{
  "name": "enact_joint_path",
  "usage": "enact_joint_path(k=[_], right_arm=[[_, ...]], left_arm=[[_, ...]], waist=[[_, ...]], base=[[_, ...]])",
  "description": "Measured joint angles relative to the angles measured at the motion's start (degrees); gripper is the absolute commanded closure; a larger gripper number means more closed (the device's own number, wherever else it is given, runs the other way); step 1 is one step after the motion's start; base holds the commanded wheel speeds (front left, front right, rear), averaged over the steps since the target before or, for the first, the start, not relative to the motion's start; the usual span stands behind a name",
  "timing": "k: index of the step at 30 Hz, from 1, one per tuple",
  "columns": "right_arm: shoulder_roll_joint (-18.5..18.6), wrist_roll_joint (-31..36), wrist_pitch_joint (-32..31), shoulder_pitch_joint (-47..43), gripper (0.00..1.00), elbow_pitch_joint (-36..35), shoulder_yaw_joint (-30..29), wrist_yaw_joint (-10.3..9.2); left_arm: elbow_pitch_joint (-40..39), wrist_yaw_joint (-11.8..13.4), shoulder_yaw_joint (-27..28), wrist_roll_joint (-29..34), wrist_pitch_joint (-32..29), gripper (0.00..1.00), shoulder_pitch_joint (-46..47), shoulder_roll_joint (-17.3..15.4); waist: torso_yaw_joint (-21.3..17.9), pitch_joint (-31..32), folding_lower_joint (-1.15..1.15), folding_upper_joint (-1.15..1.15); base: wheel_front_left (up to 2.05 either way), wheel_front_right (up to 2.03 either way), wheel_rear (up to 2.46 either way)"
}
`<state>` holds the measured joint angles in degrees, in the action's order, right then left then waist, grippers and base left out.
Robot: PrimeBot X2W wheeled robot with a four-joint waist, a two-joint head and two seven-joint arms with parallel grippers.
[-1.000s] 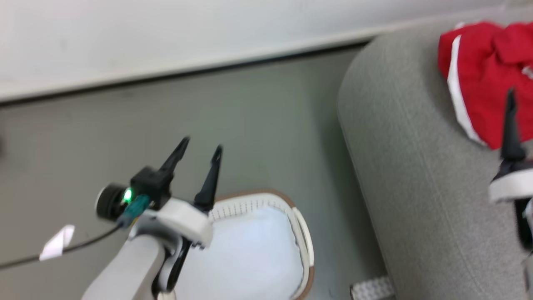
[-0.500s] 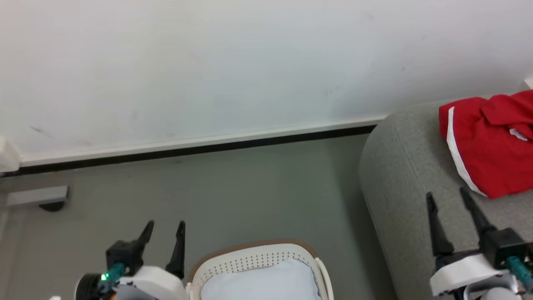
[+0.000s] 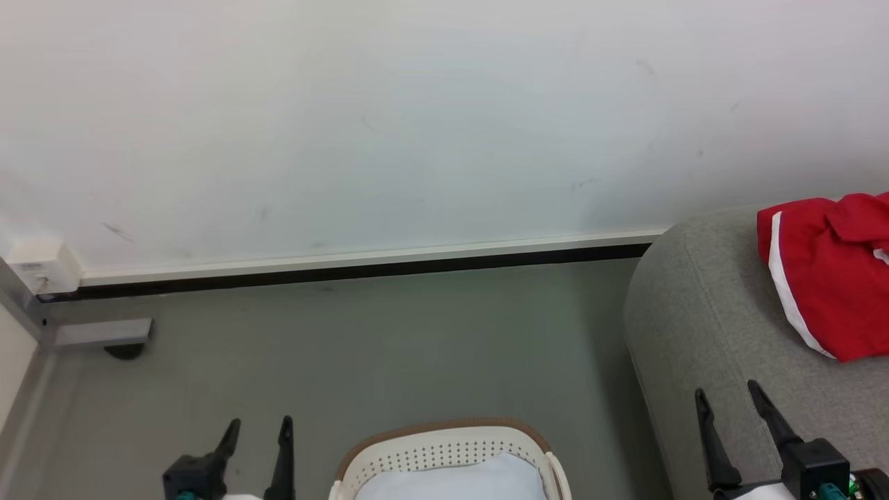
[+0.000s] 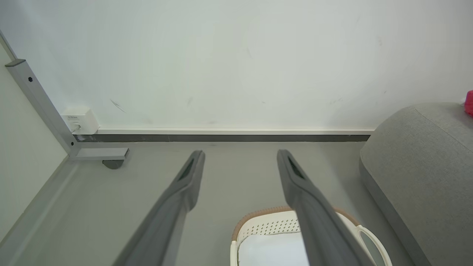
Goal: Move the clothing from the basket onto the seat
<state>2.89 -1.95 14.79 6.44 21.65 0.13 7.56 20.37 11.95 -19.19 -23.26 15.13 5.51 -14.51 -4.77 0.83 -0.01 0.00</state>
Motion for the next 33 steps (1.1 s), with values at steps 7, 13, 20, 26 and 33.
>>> enact_joint_path(k=[7,13,20,26,33], right_arm=[[-0.13,-1.60,0.00,-1.04,0.00,1.02,0.21,0.00],[-0.13,-2.09,0.00,-1.12,0.00,1.67,0.40,0.00],[-0.19,-2.43,-0.12,-1.32,1.00,2.61,0.49,0.00],[-0.94,-3.98,-1.22,-2.81,1.00,4.98,0.18,0.00],[-0.91,-12.26,-3.21,-2.75,1.00,4.33,-0.65,0.00]], left_arm=[[-1.02,-1.59,3.55,4.09,0.00,0.00,-1.64,2.54],[-2.38,-2.98,6.28,6.77,0.00,0.00,-2.96,4.60],[-3.46,-4.53,8.25,9.12,-0.01,1.00,-4.15,6.65],[-0.89,-4.92,8.01,7.46,-0.78,1.00,-5.60,7.34],[-1.18,-5.98,9.81,0.25,-2.99,1.00,-5.41,7.86]], waist=[[0.63,0.73,0.00,0.00],[1.15,1.16,0.00,0.00],[1.93,1.45,0.01,0.00],[1.99,1.42,0.01,0.00],[2.15,1.31,0.01,0.00]], base=[[0.00,0.00,0.00],[0.00,0.00,0.00],[0.00,0.00,0.00],[0.00,0.00,0.00],[0.00,0.00,0.00]])
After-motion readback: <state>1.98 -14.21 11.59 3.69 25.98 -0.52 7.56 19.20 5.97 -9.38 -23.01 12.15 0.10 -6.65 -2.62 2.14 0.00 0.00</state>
